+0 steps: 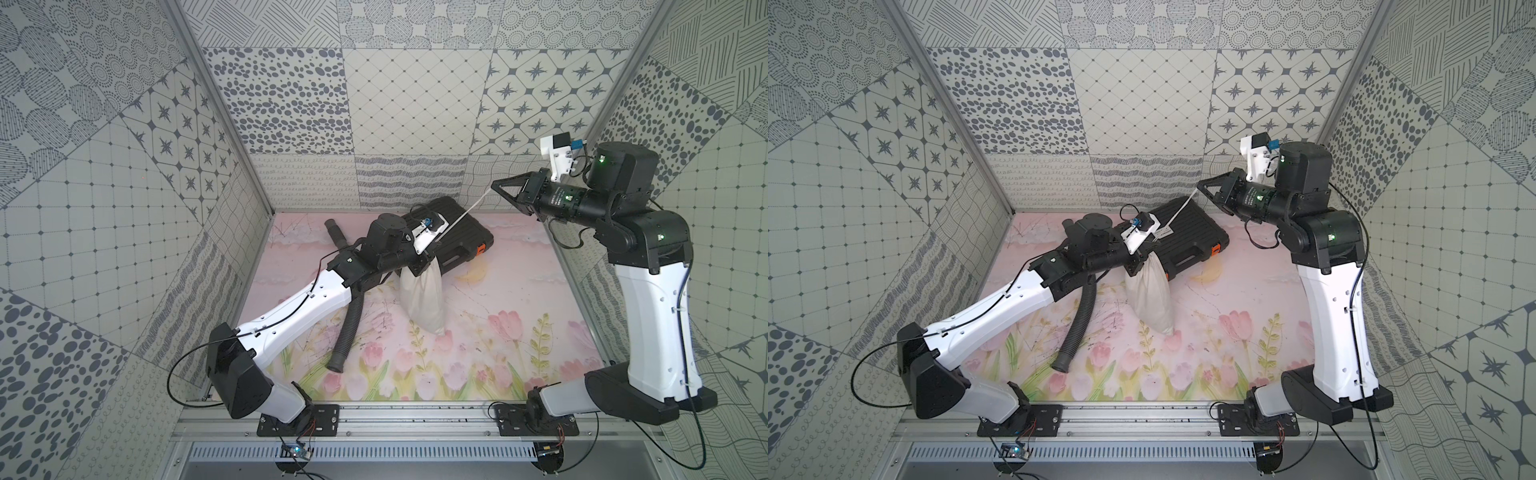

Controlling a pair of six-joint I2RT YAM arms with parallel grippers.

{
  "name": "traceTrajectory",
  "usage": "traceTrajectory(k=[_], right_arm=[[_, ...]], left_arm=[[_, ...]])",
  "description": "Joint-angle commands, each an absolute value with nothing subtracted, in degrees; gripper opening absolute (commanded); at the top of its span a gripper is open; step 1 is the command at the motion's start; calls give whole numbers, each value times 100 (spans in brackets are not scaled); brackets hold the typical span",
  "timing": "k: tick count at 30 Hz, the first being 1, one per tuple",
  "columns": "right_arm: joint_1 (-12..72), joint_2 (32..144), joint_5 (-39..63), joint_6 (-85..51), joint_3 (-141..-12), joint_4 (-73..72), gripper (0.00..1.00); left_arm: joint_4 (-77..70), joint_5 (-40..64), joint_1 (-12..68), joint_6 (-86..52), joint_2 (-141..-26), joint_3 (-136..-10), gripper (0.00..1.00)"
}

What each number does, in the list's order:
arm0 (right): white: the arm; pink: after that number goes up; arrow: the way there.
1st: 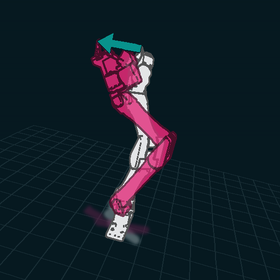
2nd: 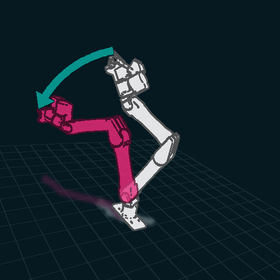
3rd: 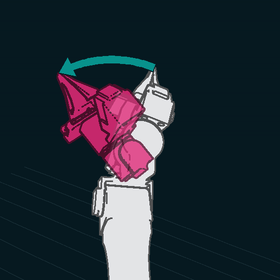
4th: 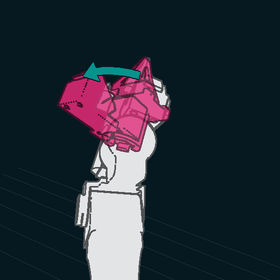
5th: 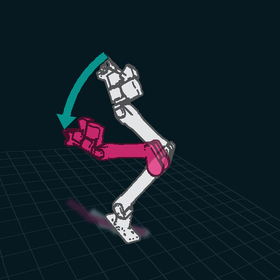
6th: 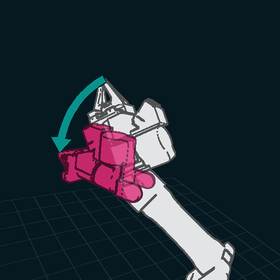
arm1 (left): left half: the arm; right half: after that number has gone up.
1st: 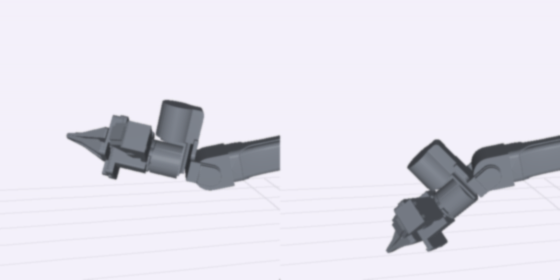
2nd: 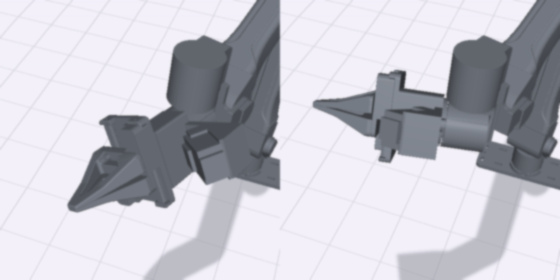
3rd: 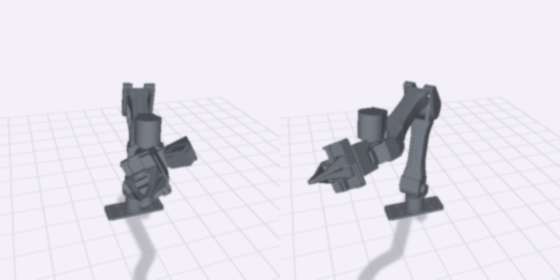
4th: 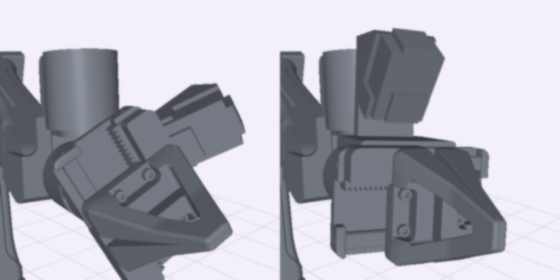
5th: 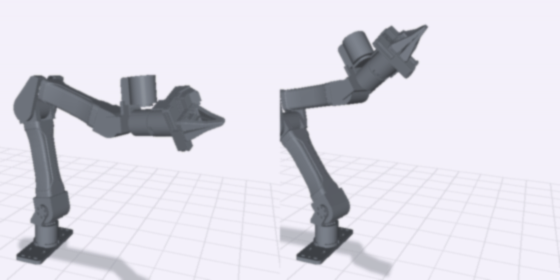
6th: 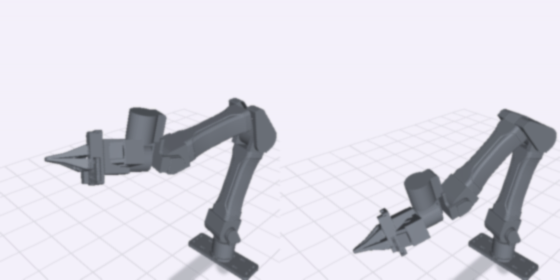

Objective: Close the soil bag
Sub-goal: Frap the soil bag at the center of the board.

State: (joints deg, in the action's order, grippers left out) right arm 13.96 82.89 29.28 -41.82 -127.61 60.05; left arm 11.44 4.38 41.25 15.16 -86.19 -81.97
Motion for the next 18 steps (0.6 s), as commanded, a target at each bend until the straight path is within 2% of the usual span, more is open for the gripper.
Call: traceTrajectory(k=[1,7,18], right_arm=[[1116,8020,2555,-4077,-13253,3961,0],[916,8291,2624,-4071,-13799,4111,0],[748,8330,2699,-4139,-13960,4148,0]], left_arm=[[3975,-1005,4100,1649,-8708,-8108,5],[4170,-1234,4098,1772,-8554,-7905,6],[4083,-1090,4097,1701,-8382,-7418,7]])
